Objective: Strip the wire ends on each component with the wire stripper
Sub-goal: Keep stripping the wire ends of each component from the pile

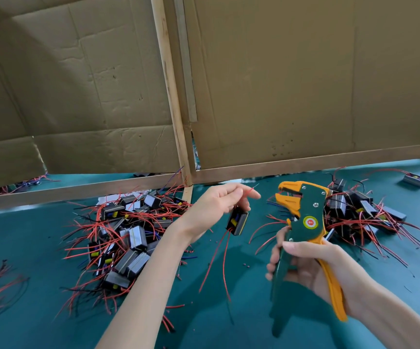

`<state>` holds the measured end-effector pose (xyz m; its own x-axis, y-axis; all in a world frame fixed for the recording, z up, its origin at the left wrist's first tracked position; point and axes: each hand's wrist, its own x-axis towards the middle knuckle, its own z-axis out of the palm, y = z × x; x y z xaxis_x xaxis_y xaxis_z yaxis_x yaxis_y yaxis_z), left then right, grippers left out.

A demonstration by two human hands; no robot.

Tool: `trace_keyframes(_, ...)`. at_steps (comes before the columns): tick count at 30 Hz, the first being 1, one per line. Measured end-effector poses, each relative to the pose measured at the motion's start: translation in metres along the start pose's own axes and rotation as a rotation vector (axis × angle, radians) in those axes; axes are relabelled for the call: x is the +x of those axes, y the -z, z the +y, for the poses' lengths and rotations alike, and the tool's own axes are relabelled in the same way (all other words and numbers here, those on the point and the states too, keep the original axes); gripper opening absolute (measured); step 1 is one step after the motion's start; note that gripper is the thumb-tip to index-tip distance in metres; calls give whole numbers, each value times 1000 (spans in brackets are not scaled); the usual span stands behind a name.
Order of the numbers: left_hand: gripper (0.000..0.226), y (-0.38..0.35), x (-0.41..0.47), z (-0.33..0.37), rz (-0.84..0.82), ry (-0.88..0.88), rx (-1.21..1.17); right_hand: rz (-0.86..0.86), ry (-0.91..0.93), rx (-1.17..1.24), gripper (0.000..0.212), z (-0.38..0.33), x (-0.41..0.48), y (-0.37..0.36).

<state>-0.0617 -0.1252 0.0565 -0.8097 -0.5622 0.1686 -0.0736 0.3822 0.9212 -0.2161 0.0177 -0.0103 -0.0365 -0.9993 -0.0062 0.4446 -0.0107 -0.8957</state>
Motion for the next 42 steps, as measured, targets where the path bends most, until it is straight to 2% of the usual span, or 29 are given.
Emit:
trace_keyframes(4,36,1,2,-3,73,-84,-19,86,-3,-18,26,-7,2,0)
trace_keyframes(8,22,0,3,-4,77,-152,-82,108,-20,-53,10,-6,1,-4)
trace_keyframes(11,15,0,3,-2,74,-105,-143,79,-39,-67,21,-6,-1,-5)
trace_keyframes(14,2,0,2,1,52,-109,-77,62,-42,-67,25,-6,-1,-4)
trace_keyframes(20,15,-4,-1,7,47,-87,-18,3,-52,-91,25,-9,-2,-5)
trace_keyframes(35,11,-6,-4,16,-46,-17,56,-61,-59,-179,24,-9,-8,-4)
trace_keyframes(39,11,-2,-6,17,-67,-16,69,-13,-101,-221,45,-7,-10,-3)
trace_keyframes(42,12,2,-7,16,-86,-11,80,39,-115,-254,52,-3,-13,-5)
